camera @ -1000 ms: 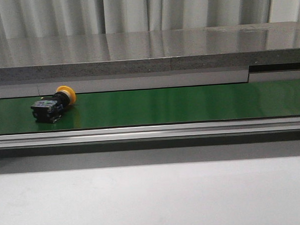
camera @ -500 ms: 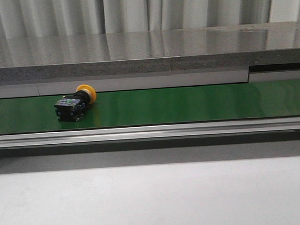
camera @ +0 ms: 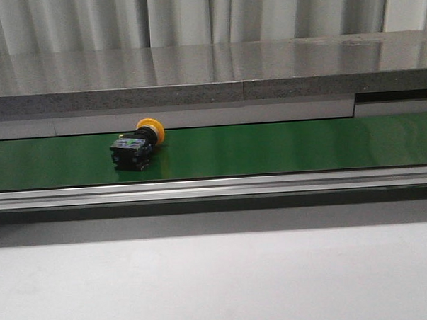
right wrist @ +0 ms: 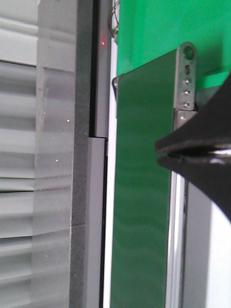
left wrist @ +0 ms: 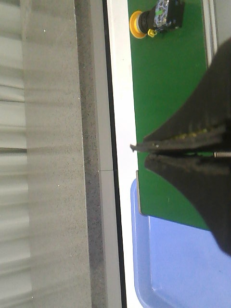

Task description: Move button from left to right

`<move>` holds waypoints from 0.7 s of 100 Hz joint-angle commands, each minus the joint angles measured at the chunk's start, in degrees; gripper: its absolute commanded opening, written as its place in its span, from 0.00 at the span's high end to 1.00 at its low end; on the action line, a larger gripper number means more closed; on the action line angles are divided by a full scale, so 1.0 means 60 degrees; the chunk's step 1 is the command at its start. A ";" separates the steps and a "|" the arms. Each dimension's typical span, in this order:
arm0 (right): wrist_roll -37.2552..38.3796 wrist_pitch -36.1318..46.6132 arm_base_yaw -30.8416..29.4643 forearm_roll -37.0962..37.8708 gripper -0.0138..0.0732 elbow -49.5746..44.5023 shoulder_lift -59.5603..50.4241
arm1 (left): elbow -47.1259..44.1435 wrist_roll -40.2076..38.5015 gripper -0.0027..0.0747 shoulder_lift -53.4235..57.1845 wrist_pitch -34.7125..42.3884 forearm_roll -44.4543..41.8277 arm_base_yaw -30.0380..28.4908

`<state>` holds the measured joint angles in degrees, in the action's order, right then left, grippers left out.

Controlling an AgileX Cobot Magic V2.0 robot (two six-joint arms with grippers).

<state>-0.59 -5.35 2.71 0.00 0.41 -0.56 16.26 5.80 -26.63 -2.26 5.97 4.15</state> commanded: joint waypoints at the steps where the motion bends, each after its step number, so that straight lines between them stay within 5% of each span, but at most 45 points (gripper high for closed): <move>1: -0.0061 0.0807 -0.0058 0.0000 0.92 0.0797 -0.0037 | 0.0273 0.0001 0.99 -0.0039 0.0808 0.0020 0.0063; 54: -0.0061 -0.4663 -0.0058 -0.0320 0.92 0.6185 0.4890 | 0.0273 0.0001 0.99 -0.0039 0.0808 0.0020 0.0063; 70: -0.0061 -0.5369 -0.0058 -0.0732 0.92 0.7289 0.6558 | 0.0273 0.0001 0.99 -0.0039 0.0808 0.0020 0.0063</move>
<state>-0.59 -39.01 2.71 -2.82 39.66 33.90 16.26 5.80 -26.63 -2.26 5.97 4.15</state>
